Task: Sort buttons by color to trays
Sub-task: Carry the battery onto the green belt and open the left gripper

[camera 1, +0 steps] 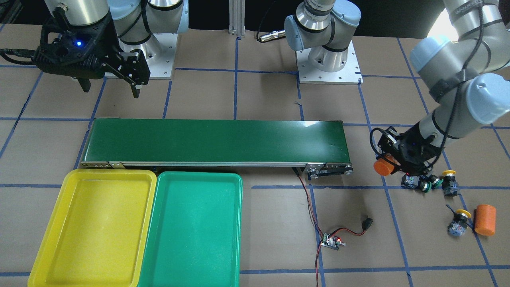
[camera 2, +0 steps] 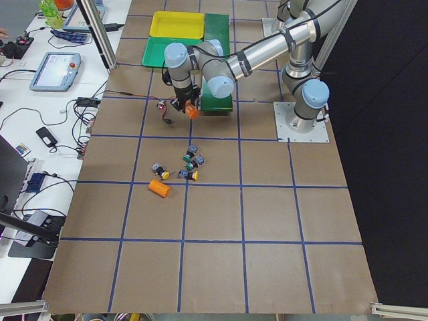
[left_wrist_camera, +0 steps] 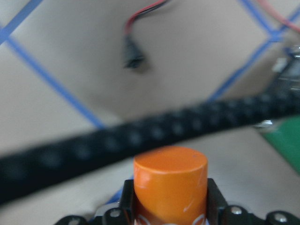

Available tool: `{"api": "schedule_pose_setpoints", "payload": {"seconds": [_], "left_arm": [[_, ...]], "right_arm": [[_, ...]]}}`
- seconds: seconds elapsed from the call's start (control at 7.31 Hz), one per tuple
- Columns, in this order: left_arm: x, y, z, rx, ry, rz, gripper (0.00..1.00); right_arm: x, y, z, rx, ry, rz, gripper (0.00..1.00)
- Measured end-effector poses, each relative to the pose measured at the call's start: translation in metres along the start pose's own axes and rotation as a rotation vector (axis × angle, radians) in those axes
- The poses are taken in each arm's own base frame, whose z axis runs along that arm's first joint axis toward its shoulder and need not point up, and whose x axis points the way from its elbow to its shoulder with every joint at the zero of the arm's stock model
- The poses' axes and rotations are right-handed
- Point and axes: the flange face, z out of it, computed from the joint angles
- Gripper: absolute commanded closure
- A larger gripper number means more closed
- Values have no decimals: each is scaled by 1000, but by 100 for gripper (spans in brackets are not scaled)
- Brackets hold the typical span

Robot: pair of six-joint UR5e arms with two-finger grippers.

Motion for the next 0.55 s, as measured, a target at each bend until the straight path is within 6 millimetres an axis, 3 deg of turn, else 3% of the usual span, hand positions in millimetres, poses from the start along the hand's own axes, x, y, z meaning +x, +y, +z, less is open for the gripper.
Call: {"api": "schedule_pose_setpoints", "payload": {"seconds": [0.27,0.55], "left_arm": [[76,-34,21,-38,5,153,100],[129,-59,43,-78,-25,271,95]], "right_arm": [[0,0,0,0,0,0,0],[0,0,0,0,0,-1,0]]}}
